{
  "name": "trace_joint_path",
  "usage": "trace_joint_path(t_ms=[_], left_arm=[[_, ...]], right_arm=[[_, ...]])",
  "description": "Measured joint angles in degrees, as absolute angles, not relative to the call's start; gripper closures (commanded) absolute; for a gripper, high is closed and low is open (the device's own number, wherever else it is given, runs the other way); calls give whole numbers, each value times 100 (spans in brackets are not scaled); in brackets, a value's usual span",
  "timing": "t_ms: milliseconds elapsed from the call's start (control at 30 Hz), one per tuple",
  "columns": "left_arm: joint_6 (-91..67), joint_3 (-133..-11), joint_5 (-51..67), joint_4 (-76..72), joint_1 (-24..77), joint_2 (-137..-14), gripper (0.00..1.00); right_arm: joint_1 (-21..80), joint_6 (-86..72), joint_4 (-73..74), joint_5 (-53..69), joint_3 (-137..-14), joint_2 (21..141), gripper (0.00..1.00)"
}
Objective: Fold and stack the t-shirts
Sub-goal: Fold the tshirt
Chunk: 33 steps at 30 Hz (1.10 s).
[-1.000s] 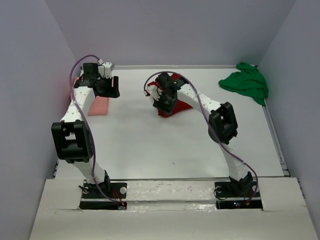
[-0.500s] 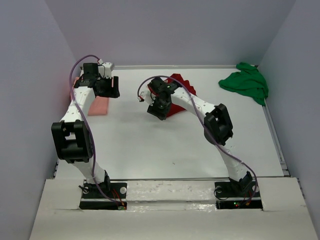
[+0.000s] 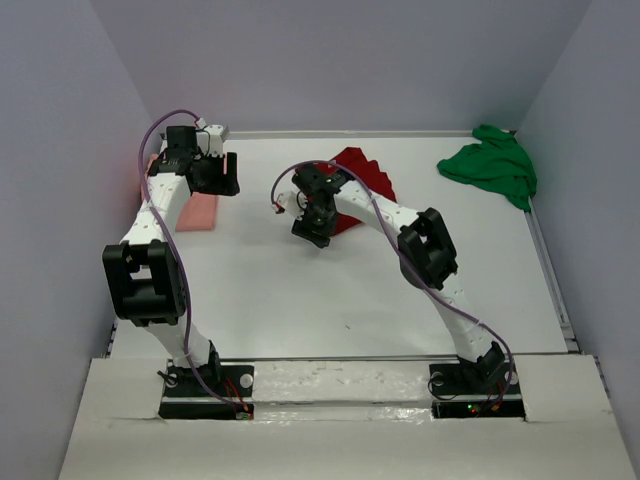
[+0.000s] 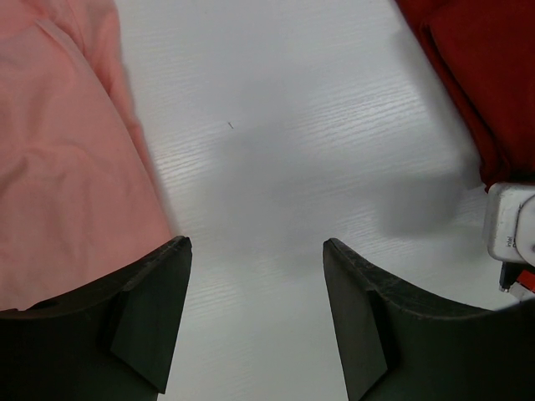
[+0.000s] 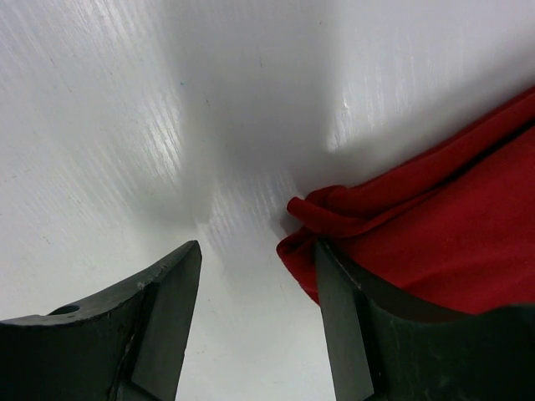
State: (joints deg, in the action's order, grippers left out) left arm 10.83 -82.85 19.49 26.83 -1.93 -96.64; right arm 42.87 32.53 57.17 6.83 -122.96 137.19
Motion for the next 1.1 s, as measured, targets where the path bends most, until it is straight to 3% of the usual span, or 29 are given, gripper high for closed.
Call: trace_joint_path(t_ms=[633, 1100], left_arm=[[1085, -8370, 1970, 2714, -84, -9937, 27], [1090, -8372, 1966, 2729, -73, -9939, 27]], right_arm=[[4287, 3406, 5808, 552, -12387, 13441, 38], [4287, 3586, 5581, 338, -12156, 13441, 30]])
